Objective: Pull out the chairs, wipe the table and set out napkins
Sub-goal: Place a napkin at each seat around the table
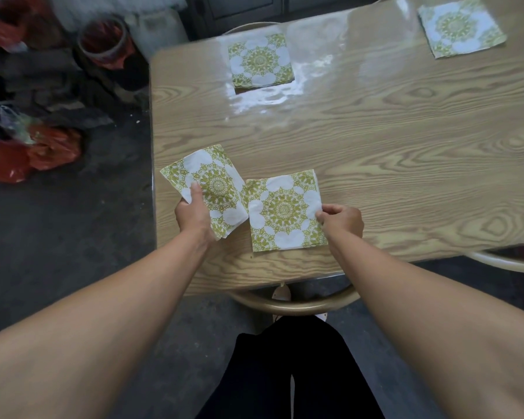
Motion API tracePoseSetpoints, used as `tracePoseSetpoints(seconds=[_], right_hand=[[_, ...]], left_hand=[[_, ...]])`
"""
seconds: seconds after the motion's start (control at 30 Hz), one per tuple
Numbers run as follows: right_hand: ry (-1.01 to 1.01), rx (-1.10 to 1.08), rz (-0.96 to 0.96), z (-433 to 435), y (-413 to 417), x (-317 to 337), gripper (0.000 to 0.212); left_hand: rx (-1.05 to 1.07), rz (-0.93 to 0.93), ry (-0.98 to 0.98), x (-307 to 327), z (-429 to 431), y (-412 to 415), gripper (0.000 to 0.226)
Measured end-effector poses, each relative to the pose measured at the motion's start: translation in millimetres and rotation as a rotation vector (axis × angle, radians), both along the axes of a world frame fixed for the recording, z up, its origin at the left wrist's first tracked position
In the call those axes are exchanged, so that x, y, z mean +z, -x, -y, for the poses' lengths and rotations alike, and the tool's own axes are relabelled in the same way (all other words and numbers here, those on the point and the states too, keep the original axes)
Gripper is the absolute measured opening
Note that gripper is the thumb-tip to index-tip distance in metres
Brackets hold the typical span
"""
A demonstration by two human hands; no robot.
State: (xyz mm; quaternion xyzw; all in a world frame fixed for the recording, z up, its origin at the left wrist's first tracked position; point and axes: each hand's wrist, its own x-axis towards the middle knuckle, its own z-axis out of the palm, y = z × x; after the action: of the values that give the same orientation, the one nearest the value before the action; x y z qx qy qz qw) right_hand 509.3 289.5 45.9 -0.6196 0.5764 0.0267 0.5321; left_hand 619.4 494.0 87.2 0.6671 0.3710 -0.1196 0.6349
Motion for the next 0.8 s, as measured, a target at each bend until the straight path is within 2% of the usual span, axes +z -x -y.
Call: tracePoseSetpoints(seconds=[0.17, 0.3, 0.43, 0.5, 0.6, 0.63, 0.67, 0.73, 0.8], right_hand=[[0.012, 0.011, 0.015, -1, 0, 0, 0.011], [0.01, -0.006, 0.041, -1, 0, -1, 0.014], [0.013, -0.034, 0.114, 0, 3, 0, 0.022], [0.089, 0.016, 0.139, 2, 5, 5, 0.026], [0.173, 0.085, 0.181, 6, 7, 18, 0.02], [0.097, 0.076, 0.208, 8, 8, 24, 0.021], [-0.06, 0.051, 0.231, 9, 8, 30, 0.026], [-0.482, -0.013, 0.237, 15, 13, 41, 0.05], [-0.74, -0.108, 0.269, 24, 21, 46, 0.068]], left_hand=[[-0.016, 0.028, 0.02, 9, 0, -5, 0.021], [-0.031, 0.027, 0.03, 16, 2, -7, 0.028], [-0.066, 0.012, 0.068, 24, 10, -4, 0.026], [-0.099, 0.01, 0.106, 27, 17, -1, 0.026], [-0.167, -0.01, 0.245, 31, 30, 4, 0.029], [-0.202, -0.027, 0.323, 32, 36, 6, 0.031], [-0.244, -0.05, 0.419, 34, 41, 9, 0.032], [-0.357, -0.117, 0.562, 35, 53, 14, 0.034], [-0.482, -0.192, 0.539, 34, 66, 21, 0.035]])
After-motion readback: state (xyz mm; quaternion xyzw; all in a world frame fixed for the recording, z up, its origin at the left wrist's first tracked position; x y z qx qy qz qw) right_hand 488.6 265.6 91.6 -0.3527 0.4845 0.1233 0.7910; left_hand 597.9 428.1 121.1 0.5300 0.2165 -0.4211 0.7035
